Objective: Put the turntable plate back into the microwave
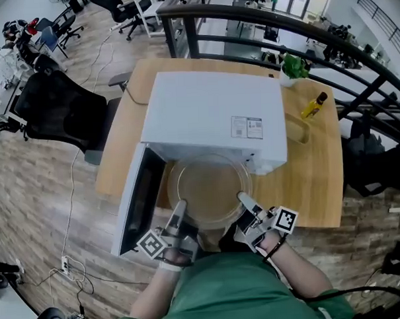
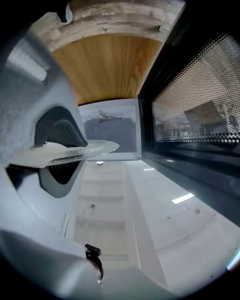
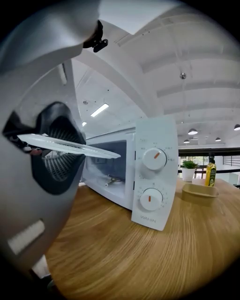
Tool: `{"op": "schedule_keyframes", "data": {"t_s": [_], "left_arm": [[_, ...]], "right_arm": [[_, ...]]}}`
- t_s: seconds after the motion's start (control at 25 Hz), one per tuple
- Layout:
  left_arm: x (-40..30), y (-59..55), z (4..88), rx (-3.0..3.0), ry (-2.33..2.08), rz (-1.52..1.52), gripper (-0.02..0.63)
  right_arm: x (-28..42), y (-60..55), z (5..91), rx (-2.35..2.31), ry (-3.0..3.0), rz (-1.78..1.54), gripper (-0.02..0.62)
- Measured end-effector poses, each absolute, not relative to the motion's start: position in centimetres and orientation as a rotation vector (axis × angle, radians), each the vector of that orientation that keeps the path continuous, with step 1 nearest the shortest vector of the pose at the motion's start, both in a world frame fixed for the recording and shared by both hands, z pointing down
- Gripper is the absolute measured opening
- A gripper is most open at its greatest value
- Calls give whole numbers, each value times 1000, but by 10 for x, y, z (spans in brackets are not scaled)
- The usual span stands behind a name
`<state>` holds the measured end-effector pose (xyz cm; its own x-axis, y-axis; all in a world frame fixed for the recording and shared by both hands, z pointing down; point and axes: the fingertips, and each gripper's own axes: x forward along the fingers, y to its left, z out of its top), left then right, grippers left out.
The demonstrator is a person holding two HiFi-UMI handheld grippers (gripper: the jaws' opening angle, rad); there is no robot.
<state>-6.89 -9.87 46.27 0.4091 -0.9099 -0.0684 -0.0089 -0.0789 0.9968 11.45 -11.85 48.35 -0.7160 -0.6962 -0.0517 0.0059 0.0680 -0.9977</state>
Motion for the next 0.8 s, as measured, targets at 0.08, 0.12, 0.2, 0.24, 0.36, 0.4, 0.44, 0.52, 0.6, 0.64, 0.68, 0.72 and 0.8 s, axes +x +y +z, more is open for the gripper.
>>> {"op": "schedule_keyframes", "data": {"t_s": [0.08, 0.12, 0.2, 0.24, 0.36, 0.4, 0.44, 0.52, 0.6, 0.64, 0.68, 0.72, 0.8], "left_arm": [[-65, -110, 470, 1454, -890, -936, 49], [-63, -115, 474, 1453, -895, -941, 49], [-64, -124, 480, 1450, -907, -958, 49], [-66, -128, 482, 1447, -913, -969, 48], [-71, -138, 488, 1438, -916, -1000, 49], [-72, -141, 491, 1436, -914, -1008, 49], [-73, -145, 493, 1433, -913, -1016, 49], [-76, -150, 501, 1426, -916, -1022, 49], [-80, -155, 513, 1418, -925, -1016, 49], [-82, -158, 519, 1415, -925, -1012, 49], [-84, -161, 524, 1414, -922, -1009, 49], [-85, -165, 528, 1414, -916, -1008, 49], [-87, -172, 534, 1403, -895, -1011, 49]], "right_arm": [[119, -131, 493, -682, 1826, -1718, 51], [120, -138, 497, -678, 1832, -1721, 51], [119, -149, 502, -661, 1848, -1724, 50], [117, -154, 504, -652, 1854, -1727, 51], [112, -167, 508, -638, 1863, -1729, 49], [111, -170, 510, -638, 1864, -1726, 49], [109, -174, 513, -641, 1865, -1724, 49], [107, -180, 521, -655, 1865, -1723, 49], [105, -186, 530, -674, 1870, -1720, 49], [103, -189, 533, -683, 1871, -1718, 49], [101, -191, 536, -691, 1867, -1717, 49], [100, -193, 539, -700, 1860, -1717, 50], [98, -196, 546, -723, 1845, -1720, 50]]}}
